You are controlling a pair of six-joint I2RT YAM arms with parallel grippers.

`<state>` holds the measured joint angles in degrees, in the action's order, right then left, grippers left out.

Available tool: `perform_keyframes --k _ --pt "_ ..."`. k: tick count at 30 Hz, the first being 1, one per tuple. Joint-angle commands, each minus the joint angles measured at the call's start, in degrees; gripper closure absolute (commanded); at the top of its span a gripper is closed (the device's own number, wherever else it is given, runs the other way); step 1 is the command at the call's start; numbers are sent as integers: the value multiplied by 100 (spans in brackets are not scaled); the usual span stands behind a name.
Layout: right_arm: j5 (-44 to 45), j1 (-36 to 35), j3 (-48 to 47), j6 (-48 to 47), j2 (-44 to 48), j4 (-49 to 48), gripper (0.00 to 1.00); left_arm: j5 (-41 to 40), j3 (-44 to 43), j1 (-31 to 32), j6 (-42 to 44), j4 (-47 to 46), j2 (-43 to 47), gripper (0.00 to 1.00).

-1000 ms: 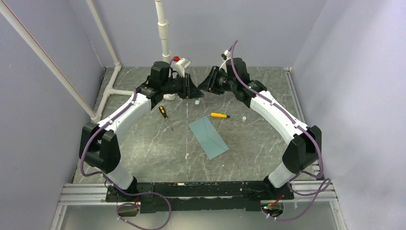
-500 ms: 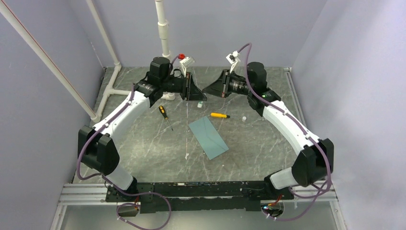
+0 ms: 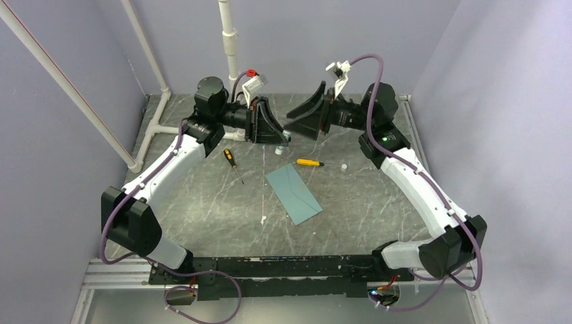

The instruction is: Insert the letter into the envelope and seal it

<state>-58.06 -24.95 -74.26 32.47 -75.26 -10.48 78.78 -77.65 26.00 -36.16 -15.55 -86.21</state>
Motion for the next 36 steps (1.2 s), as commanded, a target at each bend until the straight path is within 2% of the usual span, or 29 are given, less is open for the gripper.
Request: perform_keyframes --k 1,4,7,9,14,15,18,23,24,26,27,30,33,36 --pt "2804 -8 -559 174 77 1361 28 -1492 -455 -52 1328 1771 121 98" --pt "4223 -262 -609 488 58 1737 27 -2500 -441 -60 1523 2098 146 98" --pt "5172 -680 -1003 413 -206 2389 27 -2879 -221 -66 1369 1826 147 98" --pt "5393 -794 -1341 319 -442 2819 28 -2956 -178 -69 1294 1762 111 98" --pt "5406 -1021 -1566 248 -701 3050 35 -3127 -73 -68 1138 1641 102 98" --pt "5401 -1044 -1587 257 -737 3092 39 -3116 -55 -66 1119 1606 111 98" --pt "5203 -1056 -1646 215 -819 3135 58 -3177 -13 -69 1055 1599 135 97" --pt "4520 -1034 -1627 109 -830 3083 65 -3311 -80 -69 895 1622 207 98" --pt "4346 -1008 -1607 77 -830 3067 72 -3290 -114 -69 865 1618 229 97" --pt "4016 -901 -1592 7 -834 3088 94 -3081 -160 -68 844 1600 264 98" --pt "3901 -844 -1581 -58 -818 3090 100 -2936 -170 -69 865 1599 282 98" --pt "3322 -560 -1334 -347 -609 2696 100 -2346 -211 -69 1042 1617 323 98" --pt "1777 -102 -667 -421 -229 1288 100 -1462 -251 -69 1067 1523 391 98" --pt "161 134 146 -306 32 -525 100 -634 -79 -60 78 227 499 98"
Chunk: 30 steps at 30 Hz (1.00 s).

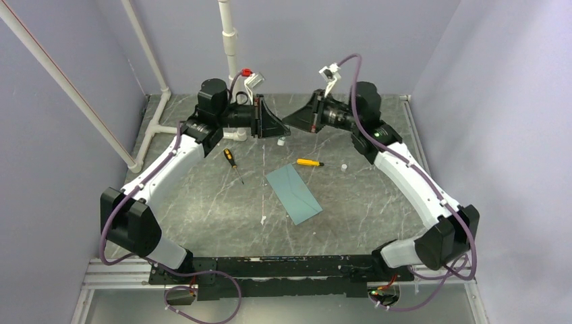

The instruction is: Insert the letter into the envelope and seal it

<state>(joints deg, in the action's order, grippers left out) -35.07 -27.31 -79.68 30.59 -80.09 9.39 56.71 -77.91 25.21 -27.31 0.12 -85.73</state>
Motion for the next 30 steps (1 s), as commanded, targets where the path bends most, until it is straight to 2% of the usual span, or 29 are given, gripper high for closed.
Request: perform_keyframes --k 1,3,6,7,9,10,11,12,13,14,15,18,21,30 --pt "-2659 375 792 -117 524 -2839 100 1716 9 19 -1233 -1917 476 98" --pt "-3311 367 786 -169 444 -2985 100 1952 -8 19 -1698 -2545 455 98" --pt "-3802 367 868 -185 494 -3117 100 2120 -75 19 -1918 -2871 435 98" --pt "-3823 367 885 -177 547 -3130 100 2103 -76 14 -1911 -2897 428 98" --pt "-3270 374 747 -351 631 -2567 100 1891 -115 19 -1663 -2619 434 98" --pt "-2696 369 623 -577 646 -2052 79 1687 -153 19 -1378 -2249 453 98" --pt "-2004 363 520 -684 667 -1632 50 1408 -201 19 -1000 -1794 479 97" --pt "-1192 359 454 -625 646 -1342 31 1040 -247 18 -620 -1123 509 98" --pt "-440 358 401 -456 586 -1083 23 663 -285 19 -219 -666 535 98" --pt "198 354 305 -339 518 -771 20 187 -309 19 58 -334 558 97" --pt "750 349 175 -197 427 -416 19 -182 -293 19 225 -172 566 98" --pt "1668 217 -163 425 183 84 19 -931 -177 19 329 -131 566 97" --pt "1769 96 -540 755 -82 546 22 -1311 -134 19 316 -139 488 97" --pt "2042 -414 -1098 477 -510 789 24 -1414 -132 19 261 -22 335 98"
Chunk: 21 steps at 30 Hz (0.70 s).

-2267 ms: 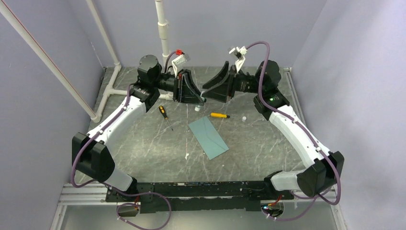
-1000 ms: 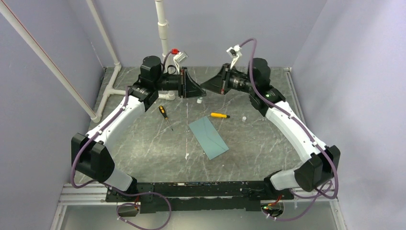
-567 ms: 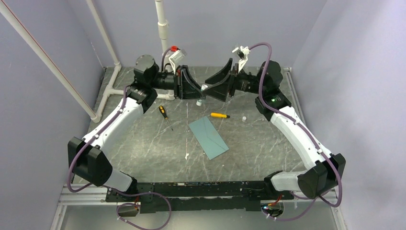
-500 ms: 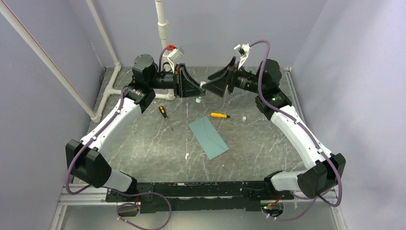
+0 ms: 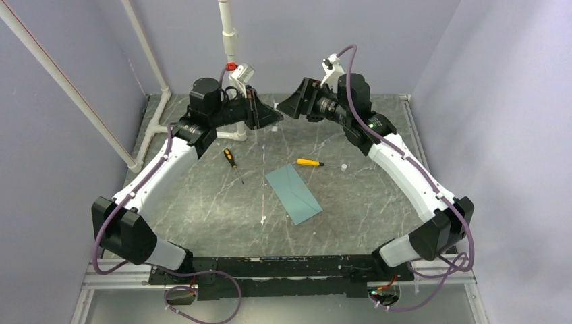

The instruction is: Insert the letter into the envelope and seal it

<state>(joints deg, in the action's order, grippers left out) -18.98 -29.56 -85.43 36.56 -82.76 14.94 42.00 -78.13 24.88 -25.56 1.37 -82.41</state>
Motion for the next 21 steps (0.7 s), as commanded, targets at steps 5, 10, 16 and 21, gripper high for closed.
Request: perform_keyframes --k 5,10,16,21 --pt "410 -454 -874 -556 -479 419 36 142 -172 52 125 -145 -55 98" --pt "227 -480 -1026 -758 -571 564 81 172 -163 52 168 37 -19 97" --pt "-1305 -162 -486 -1599 -203 -155 100 831 -303 52 370 229 -27 97" --pt "-4607 415 705 -1099 333 -2875 100 2954 -396 52 72 -304 -127 97"
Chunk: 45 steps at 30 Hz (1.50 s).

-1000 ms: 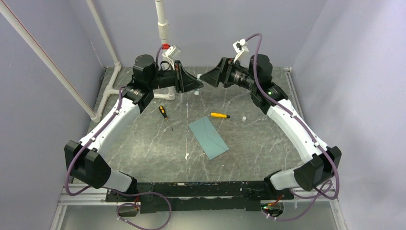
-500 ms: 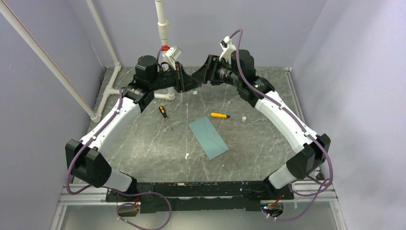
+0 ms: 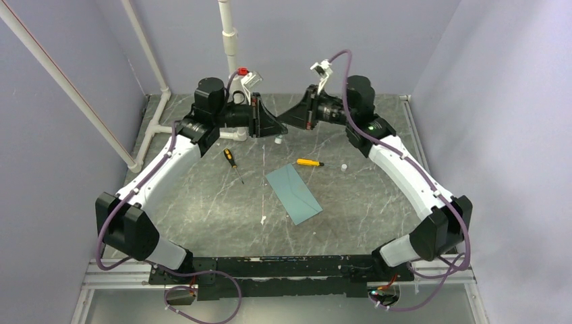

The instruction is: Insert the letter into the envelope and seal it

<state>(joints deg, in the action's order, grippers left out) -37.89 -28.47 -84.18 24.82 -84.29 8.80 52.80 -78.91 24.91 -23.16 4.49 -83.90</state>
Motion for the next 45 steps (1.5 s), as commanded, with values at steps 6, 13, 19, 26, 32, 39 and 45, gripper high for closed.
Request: perform_keyframes --k 6,13,19,26,32,39,45 --pt "-4326 317 763 1605 306 -4385 100 2645 -117 49 -986 -1908 91 97" --pt "-1801 312 238 336 437 -1740 44 1647 -358 49 -86 -771 -6 98" --pt "934 247 122 1203 406 -456 26 127 -239 49 203 -269 103 98" --pt "1274 -18 -6 1387 221 -79 51 -549 -134 49 80 -272 119 97" --pt "645 -52 -20 1379 140 -335 66 -605 -114 49 51 -222 160 98" --pt "-187 66 5 661 185 -490 100 119 -97 49 33 -359 215 98" --pt "-3171 360 724 703 511 -3005 100 1429 -66 49 -145 -845 294 98"
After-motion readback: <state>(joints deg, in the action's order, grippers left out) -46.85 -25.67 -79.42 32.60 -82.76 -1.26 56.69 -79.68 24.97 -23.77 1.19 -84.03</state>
